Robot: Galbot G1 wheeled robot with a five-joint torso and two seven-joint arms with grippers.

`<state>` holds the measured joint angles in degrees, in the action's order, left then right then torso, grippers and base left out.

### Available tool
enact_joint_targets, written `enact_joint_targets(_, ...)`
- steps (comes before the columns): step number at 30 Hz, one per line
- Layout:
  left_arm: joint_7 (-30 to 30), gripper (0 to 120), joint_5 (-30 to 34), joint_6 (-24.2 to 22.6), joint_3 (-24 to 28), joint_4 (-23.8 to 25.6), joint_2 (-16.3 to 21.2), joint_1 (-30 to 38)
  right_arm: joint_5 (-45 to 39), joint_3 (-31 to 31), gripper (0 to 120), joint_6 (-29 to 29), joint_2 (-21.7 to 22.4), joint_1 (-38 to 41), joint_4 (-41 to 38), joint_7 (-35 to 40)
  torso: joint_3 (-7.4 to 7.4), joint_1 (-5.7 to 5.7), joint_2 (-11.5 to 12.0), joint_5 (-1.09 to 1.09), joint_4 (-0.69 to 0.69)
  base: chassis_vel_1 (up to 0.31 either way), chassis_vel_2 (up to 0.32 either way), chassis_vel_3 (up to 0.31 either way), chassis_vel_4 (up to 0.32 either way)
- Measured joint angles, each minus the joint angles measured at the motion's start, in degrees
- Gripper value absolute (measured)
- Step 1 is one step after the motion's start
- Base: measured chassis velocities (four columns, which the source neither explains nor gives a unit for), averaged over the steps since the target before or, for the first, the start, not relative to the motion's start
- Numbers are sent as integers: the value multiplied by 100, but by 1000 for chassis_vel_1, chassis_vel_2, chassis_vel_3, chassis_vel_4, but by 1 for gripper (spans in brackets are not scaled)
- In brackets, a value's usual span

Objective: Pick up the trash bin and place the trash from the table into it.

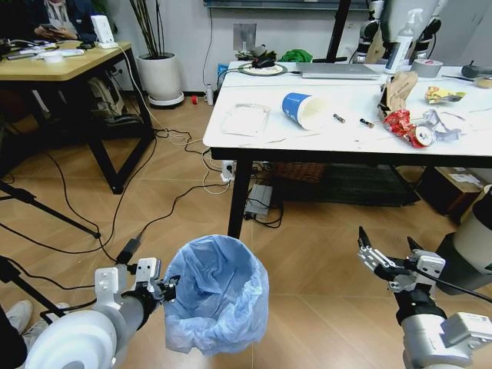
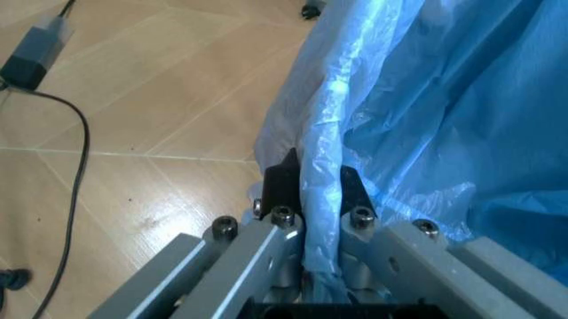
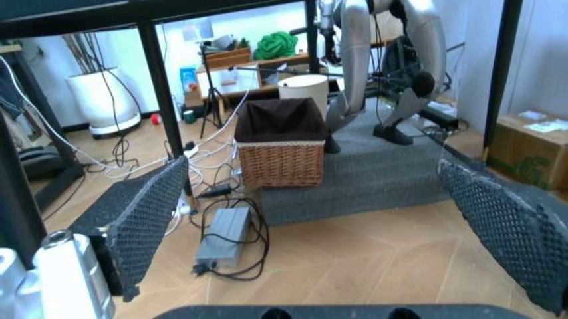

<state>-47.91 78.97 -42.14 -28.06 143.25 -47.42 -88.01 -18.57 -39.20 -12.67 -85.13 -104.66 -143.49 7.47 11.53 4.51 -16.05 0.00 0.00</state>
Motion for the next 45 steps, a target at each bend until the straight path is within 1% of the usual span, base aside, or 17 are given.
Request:
enact_joint_targets(3,0,0,-57,0,37,0,-42,-10,-48,7,100,-11,-2,-4,0,4,29,15,-47,0,0,0,0,0,0)
enact_joint_targets(8,2,0,-131,0,86,0,-90,-29,-73,33,100,-32,12,-18,6,4,140,55,-196,0,0,0,0,0,0)
enact_joint_targets(9,2,0,-131,0,86,0,-90,-29,-73,33,100,-32,12,-18,6,4,140,55,-196,0,0,0,0,0,0)
enact_joint_targets(15,14,0,-137,0,90,-1,-109,-35,-22,98,100,-32,36,-69,13,-5,258,97,-356,0,0,0,0,0,0)
enact_joint_targets(24,14,0,-140,0,79,-1,-126,-94,81,146,100,-26,31,-83,18,-33,375,165,-541,0,1,0,0,0,0)
enact_joint_targets(27,14,0,-141,0,87,-1,-109,-94,86,140,100,-14,33,-104,20,-34,437,202,-640,0,0,0,0,0,0)
enact_joint_targets(33,17,0,-130,0,80,-1,-68,-91,70,126,100,-14,43,-120,22,-36,508,235,-746,0,0,0,0,0,0)
enact_joint_targets(45,23,0,-111,0,70,-1,-43,-100,59,92,100,-19,76,-165,24,-39,712,341,-1054,0,0,0,0,0,0)
